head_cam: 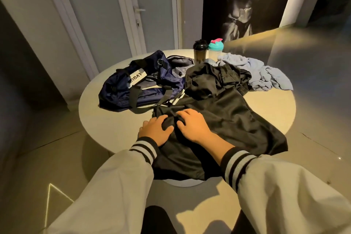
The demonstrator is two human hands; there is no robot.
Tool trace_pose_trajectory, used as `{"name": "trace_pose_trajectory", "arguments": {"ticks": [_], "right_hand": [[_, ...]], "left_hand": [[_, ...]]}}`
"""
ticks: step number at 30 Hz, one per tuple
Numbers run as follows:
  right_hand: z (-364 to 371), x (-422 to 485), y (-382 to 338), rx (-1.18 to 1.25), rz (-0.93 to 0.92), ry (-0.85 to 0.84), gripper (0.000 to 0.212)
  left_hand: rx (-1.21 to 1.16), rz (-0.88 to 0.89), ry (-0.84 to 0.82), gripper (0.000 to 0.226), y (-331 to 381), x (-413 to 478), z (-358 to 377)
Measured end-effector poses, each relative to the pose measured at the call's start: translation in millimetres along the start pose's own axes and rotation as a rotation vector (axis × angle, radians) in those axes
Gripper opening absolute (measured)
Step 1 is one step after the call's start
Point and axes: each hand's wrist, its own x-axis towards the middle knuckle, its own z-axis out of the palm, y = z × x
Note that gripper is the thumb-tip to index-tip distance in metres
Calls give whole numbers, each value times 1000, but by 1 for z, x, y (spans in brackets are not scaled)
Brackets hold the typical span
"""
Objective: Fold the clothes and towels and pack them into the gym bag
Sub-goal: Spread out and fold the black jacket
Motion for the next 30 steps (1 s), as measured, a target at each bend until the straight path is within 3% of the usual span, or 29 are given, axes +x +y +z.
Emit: {"name": "trace_pose_trajectory", "arguments": {"ticks": [3, 8, 11, 13, 18, 23, 26, 28, 30], "right_hand": [[11, 2, 3, -105, 113, -129, 59], [-4, 5, 5, -98, 98, -233, 72], [1, 4, 5, -62, 110, -133, 74], [6, 5, 10, -57, 155, -109, 75], [14, 6, 11, -83, 139, 82, 71], [5, 13, -5, -91, 243, -299, 99], [-4, 18, -4, -59, 272, -442, 116], [-7, 18, -6, -70, 270, -511, 123], [-6, 19, -12, -66, 214, -459, 118]], "left_hand": [[-167, 25, 13, 49, -19, 16, -11], [-406, 139, -13, 45, -18, 25, -15], [-175, 89, -85, 61, -16, 33, -11], [-58, -4, -45, 66, -22, 35, -11], [-184, -122, 72, 72, -44, 29, -11], [-437, -133, 156, 53, -46, 28, -17], [-506, -135, 177, 39, -49, 27, -16], [-529, -118, 193, 30, -50, 26, -13], [-549, -94, 217, 22, -50, 24, -12]]}}
